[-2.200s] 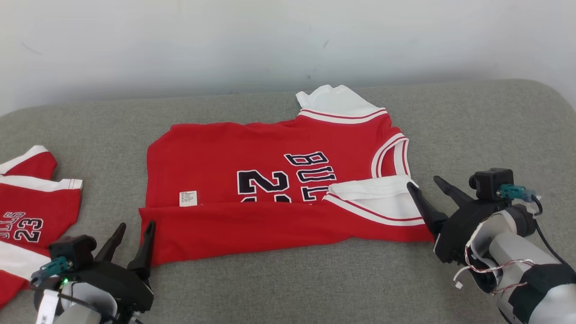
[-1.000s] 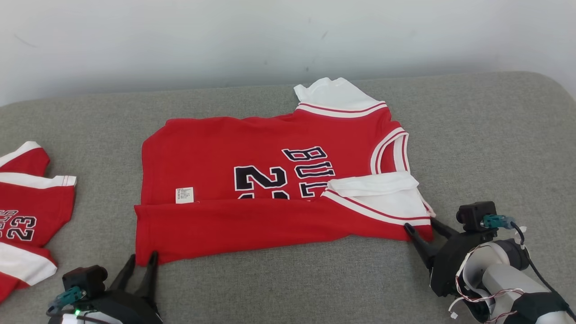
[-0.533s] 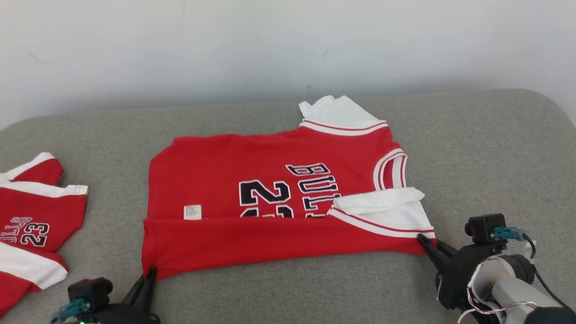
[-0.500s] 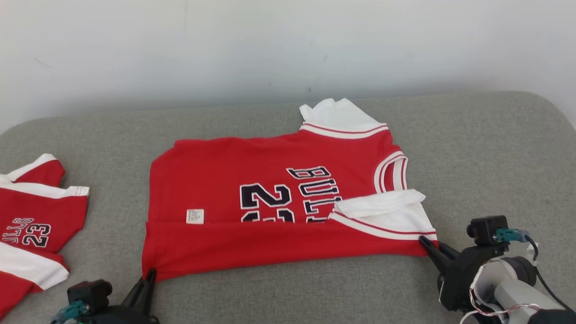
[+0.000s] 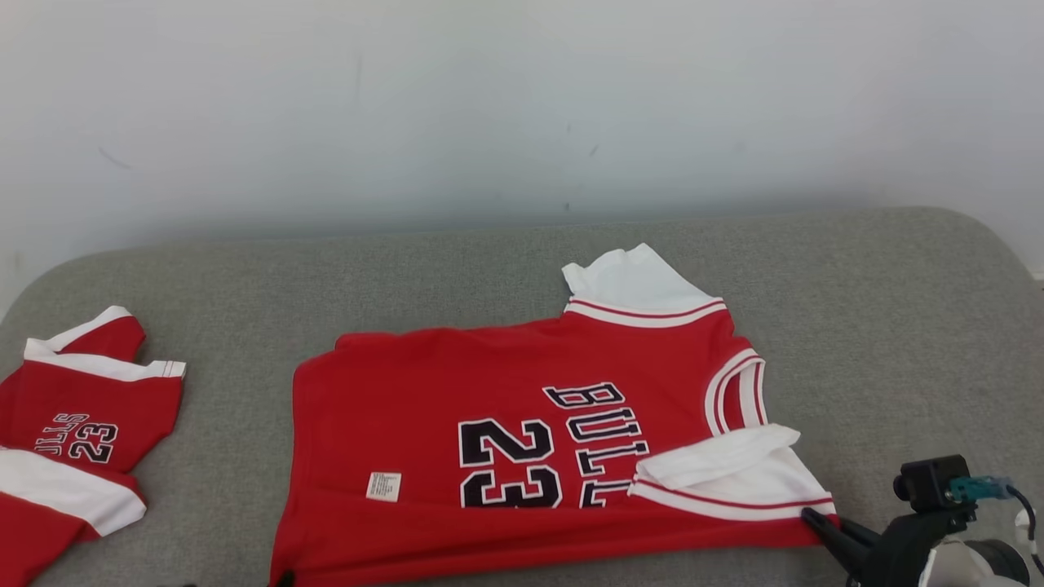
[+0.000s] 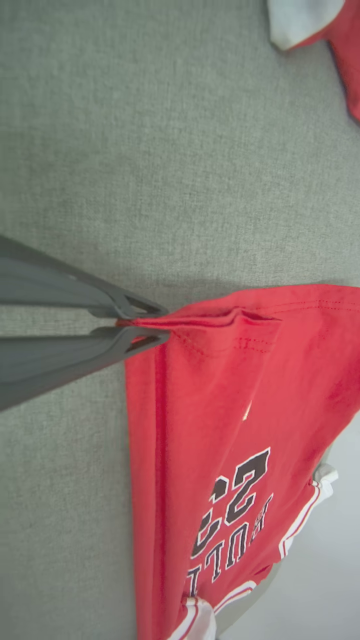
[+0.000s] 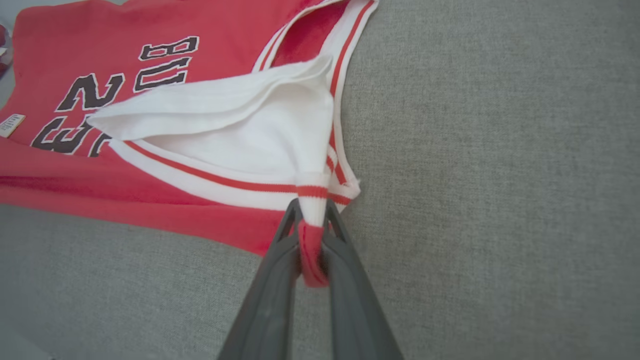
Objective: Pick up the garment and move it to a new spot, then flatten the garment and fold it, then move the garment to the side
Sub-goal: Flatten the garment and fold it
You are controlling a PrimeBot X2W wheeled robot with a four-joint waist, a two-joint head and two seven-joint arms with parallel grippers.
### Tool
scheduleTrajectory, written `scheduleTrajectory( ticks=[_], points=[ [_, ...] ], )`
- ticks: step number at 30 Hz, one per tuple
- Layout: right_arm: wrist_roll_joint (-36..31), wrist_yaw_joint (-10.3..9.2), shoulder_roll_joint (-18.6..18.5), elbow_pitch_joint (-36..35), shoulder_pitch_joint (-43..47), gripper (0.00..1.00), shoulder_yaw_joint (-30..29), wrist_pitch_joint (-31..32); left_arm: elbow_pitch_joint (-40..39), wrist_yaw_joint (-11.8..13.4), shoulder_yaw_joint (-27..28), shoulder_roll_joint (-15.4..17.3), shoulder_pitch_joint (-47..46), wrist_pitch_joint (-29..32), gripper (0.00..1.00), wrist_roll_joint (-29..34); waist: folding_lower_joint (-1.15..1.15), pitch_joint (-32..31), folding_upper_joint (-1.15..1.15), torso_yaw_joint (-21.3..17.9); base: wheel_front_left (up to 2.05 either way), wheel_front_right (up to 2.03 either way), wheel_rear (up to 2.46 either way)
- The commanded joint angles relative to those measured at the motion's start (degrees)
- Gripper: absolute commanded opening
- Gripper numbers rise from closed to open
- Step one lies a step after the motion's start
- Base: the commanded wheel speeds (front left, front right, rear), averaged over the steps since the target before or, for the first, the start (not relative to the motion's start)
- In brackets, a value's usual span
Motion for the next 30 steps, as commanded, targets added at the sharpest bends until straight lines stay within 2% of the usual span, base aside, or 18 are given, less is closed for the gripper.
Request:
scheduleTrajectory(
  ticks=[1,8,14,15,16,17,18,24,30],
  points=[
    [-0.49,-0.15,-1.28,-0.82,1.37,0.00,-1.55,0.80,-1.50,1.05,0.65,1.40,1.74,0.54,0.00,-0.28,0.00,0.02,0.00,-0.04,0.00,0.00,0.00],
    [-3.05,-0.14,0.16,-5.34,6.31,0.00,-6.63,6.20,-7.55,3.18,0.84,2.53,5.24,3.09,0.00,-1.66,0.00,0.95,0.00,0.51,0.00,0.00,0.00],
    [-7.92,-0.14,3.06,-6.28,8.99,0.00,-11.31,10.05,-7.86,3.30,0.40,1.93,5.88,3.94,0.00,-2.57,0.00,0.98,0.00,1.12,0.00,0.00,0.00],
    [-8.71,-0.14,3.53,-6.64,9.22,0.33,-12.02,10.52,-7.71,3.33,0.39,1.88,5.91,3.95,0.00,-2.62,0.00,0.88,0.00,1.13,0.00,0.00,0.00],
    [-9.31,-0.14,4.08,-7.16,9.36,0.54,-13.16,10.56,-7.66,3.76,0.69,1.81,6.00,3.29,0.35,-2.58,0.00,0.81,0.00,1.12,0.00,0.00,0.00],
    [-9.98,-0.14,4.40,-7.63,9.59,1.00,-14.16,10.92,-7.61,3.96,0.91,1.70,6.15,2.85,0.95,-2.55,0.00,0.75,0.00,1.12,0.00,0.00,0.00],
    [-10.79,-0.14,4.53,-8.15,9.99,1.00,-15.11,11.27,-7.60,4.39,1.02,1.64,6.28,2.35,1.00,-2.29,0.00,0.70,0.00,1.11,0.00,0.00,0.00],
    [-13.76,-0.13,5.99,-13.11,11.95,1.00,-21.24,12.67,-9.27,5.74,2.58,2.42,6.33,-0.24,1.00,-1.80,0.00,0.54,0.00,0.93,0.00,0.00,0.00],
    [-18.28,-0.13,9.09,-18.39,11.82,1.00,-26.09,6.71,-11.35,8.03,4.67,2.90,5.18,-4.40,1.00,0.26,0.00,0.37,0.00,0.83,0.00,0.00,0.00]
  ],
)
